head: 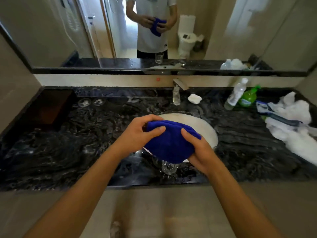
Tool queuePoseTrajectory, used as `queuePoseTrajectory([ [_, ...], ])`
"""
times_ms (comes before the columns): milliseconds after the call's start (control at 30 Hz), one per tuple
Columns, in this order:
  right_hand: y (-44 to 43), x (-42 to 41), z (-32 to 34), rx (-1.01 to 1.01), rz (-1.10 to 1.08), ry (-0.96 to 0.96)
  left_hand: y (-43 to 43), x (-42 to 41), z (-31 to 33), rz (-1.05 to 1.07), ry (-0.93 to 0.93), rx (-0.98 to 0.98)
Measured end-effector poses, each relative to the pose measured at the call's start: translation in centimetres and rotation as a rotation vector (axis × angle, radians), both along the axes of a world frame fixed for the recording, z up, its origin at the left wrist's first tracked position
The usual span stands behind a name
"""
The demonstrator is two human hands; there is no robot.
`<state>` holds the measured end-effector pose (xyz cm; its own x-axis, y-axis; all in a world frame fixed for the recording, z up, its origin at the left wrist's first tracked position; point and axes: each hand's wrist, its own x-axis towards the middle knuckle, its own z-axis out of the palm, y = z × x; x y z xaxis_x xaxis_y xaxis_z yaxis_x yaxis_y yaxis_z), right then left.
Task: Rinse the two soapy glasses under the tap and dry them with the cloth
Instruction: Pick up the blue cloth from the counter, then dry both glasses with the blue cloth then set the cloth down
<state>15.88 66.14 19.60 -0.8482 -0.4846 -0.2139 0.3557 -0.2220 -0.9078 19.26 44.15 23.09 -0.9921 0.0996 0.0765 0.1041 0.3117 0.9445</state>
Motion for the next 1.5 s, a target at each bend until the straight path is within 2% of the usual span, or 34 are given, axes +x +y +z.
queuePoseTrajectory([
  [267,4.7,1.0,-2.1,0.214,-0.087,0.019,4.2,-0.6,-6.1,0.061,-0.088,-0.080],
  [500,5.6,-1.1,-4.6,0.438,-0.213,0.052,3.4,-1.6,-12.5,0.090,-0.288,-0.131],
  [600,5.7,-2.1,-6.2,0.491,-0.283,0.008,3.2,-1.0,-16.5,0.034,-0.399,-0.175],
  [767,5.5,-2.9,-9.2,0.580,-0.348,-0.062,4.6,-0.9,-22.4,-0.061,-0.407,-0.174],
  [1000,3.9,-2.8,-10.6,0.603,-0.297,0.051,6.8,-1.4,-24.0,0.196,-0.363,0.176],
  [1100,2.5,-2.3,-10.3,0.702,-0.250,0.213,7.2,-2.3,-22.9,0.295,-0.432,0.493],
  [1200,0.7,-1.2,-9.8,0.727,-0.082,0.418,8.0,-3.9,-20.1,0.342,-0.475,0.795],
  [1267,0.1,-1.2,-9.5,0.715,-0.026,0.531,8.2,-4.9,-18.7,0.390,-0.513,0.920],
  [1333,-0.3,-2.1,-9.0,0.652,-0.086,0.613,8.0,-5.7,-17.6,0.426,-0.538,0.949],
  [1400,-0.6,-3.5,-8.6,0.612,-0.235,0.727,7.9,-6.6,-16.8,0.408,-0.547,0.987],
  [1500,-1.1,-5.9,-7.8,0.654,-0.380,0.908,9.2,-7.5,-14.9,0.388,-0.504,0.997],
])
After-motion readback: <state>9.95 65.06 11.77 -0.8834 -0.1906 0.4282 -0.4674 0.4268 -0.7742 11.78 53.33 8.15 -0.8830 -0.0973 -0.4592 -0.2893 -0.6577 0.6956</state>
